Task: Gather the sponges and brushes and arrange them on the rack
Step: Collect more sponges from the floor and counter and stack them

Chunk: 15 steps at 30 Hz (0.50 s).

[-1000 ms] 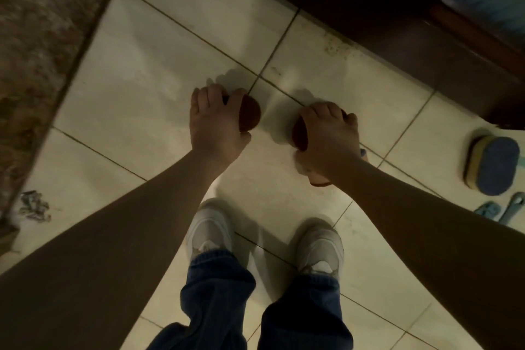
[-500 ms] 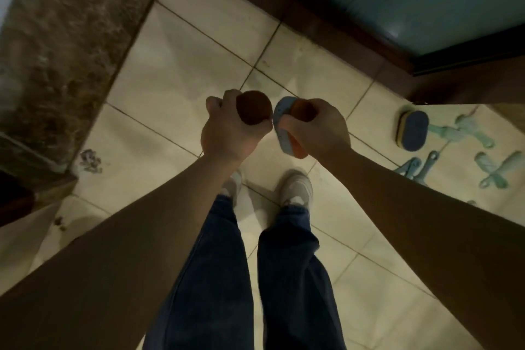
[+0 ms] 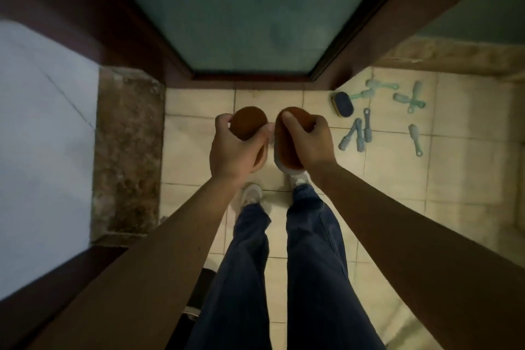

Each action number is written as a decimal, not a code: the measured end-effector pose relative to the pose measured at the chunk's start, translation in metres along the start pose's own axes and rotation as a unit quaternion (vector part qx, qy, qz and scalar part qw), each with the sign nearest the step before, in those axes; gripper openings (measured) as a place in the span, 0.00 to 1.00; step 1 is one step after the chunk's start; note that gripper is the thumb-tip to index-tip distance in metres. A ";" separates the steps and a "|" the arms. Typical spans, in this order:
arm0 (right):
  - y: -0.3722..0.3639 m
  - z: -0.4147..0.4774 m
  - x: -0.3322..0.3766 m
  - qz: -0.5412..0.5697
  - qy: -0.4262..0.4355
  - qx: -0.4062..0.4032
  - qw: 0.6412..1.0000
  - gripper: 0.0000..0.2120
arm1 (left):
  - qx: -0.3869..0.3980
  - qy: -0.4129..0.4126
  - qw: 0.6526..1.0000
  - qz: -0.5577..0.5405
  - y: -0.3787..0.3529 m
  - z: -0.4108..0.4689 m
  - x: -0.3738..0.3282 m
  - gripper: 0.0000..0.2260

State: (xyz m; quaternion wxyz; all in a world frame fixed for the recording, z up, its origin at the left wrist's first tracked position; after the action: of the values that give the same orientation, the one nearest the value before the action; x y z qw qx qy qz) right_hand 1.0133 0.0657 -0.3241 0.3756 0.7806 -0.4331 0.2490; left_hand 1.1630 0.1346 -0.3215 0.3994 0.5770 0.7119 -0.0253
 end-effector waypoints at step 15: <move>0.159 -0.141 0.075 0.232 -0.020 -0.240 0.942 0.13 | 0.178 -0.170 0.965 0.092 -0.030 -0.151 -0.168 0.28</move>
State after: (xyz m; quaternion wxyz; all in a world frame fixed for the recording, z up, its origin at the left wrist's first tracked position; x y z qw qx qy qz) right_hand 0.9048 0.0872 -0.1279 0.4751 0.5501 -0.6564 0.2021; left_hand 1.0590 0.0654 -0.1313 0.4057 0.6890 0.5616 -0.2128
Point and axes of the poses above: each hand's wrist, its own z-axis towards the middle knuckle, its own y-axis out of the back of the hand, x = y × z, the point moved 5 cm from there along z, towards the middle knuckle, and after that the axes turned 7 degrees about y, right-handed, at the moved point
